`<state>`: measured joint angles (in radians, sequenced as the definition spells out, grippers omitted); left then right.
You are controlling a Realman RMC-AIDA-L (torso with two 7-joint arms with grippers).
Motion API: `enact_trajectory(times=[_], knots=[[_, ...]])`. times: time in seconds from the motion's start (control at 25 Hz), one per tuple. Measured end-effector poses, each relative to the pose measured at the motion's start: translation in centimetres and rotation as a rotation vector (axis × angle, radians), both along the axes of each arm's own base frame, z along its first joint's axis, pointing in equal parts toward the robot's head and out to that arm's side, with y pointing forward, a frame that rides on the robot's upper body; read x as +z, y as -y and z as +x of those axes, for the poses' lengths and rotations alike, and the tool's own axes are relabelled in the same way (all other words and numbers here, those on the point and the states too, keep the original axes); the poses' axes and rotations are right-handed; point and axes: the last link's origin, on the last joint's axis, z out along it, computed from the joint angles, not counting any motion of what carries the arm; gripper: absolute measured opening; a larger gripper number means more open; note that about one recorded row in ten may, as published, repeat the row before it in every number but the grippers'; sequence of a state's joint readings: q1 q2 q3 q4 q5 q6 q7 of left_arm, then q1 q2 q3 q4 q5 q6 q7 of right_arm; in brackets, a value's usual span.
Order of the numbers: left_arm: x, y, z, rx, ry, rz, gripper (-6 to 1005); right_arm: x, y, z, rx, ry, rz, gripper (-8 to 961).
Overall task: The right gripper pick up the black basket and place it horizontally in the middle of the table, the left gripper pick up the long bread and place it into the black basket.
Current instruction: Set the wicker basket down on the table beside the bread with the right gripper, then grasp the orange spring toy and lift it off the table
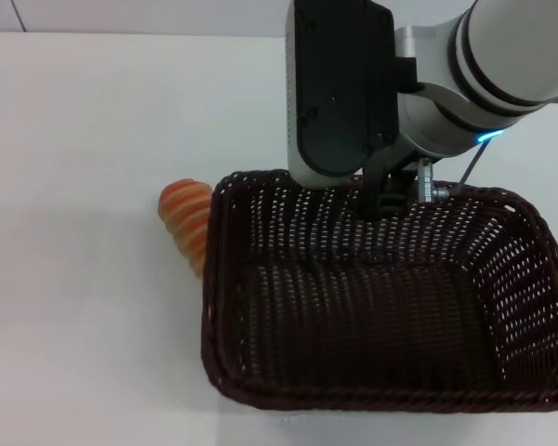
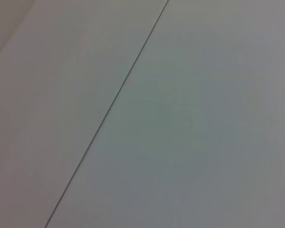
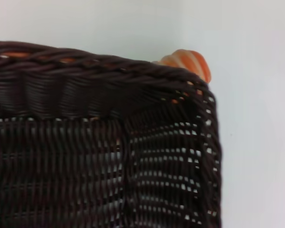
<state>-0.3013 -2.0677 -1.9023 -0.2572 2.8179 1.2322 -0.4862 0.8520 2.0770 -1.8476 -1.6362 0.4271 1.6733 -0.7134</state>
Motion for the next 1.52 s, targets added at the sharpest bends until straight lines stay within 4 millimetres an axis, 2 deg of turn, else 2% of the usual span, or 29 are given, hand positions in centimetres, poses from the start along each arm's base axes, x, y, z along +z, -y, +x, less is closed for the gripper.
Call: enact_trajectory(times=[0.2,0.4,0.76,0.92,1.0,1.16,1.32,1.52], knots=[[0.0,0.1,-0.1,0.002,0.000,0.001,833,0.3,-0.3,-0.7,0.040,-0.016,0.044,522],[-0.1,0.2,-0.1,0.003,0.000,0.000,833,1.7,-1.4,-2.2,0.111,-0.111,0.171,587],[-0.2,-0.2,0.3,-0.017,0.005,-0.009,832,4.8,-4.3,-2.4,0.132,-0.346,0.400,587],[-0.3,-0.5,0.5,-0.028,0.000,-0.018,832,7.3,-6.4,-1.0,0.139,-0.520,0.548,587],[-0.5,-0.6,0.7,-0.036,-0.005,-0.029,832,8.3,-7.2,0.3,0.132,-0.610,0.616,587],[-0.8,-0.9,1.3,-0.059,-0.019,-0.050,831,9.4,-8.5,2.8,0.139,-0.793,0.733,587],[-1.5,-1.3,1.8,-0.080,-0.038,-0.083,831,9.1,-9.5,5.7,0.160,-0.925,0.836,587],[-1.7,-1.1,2.2,-0.105,-0.057,-0.098,831,7.6,-9.3,8.1,0.220,-1.052,0.969,587]])
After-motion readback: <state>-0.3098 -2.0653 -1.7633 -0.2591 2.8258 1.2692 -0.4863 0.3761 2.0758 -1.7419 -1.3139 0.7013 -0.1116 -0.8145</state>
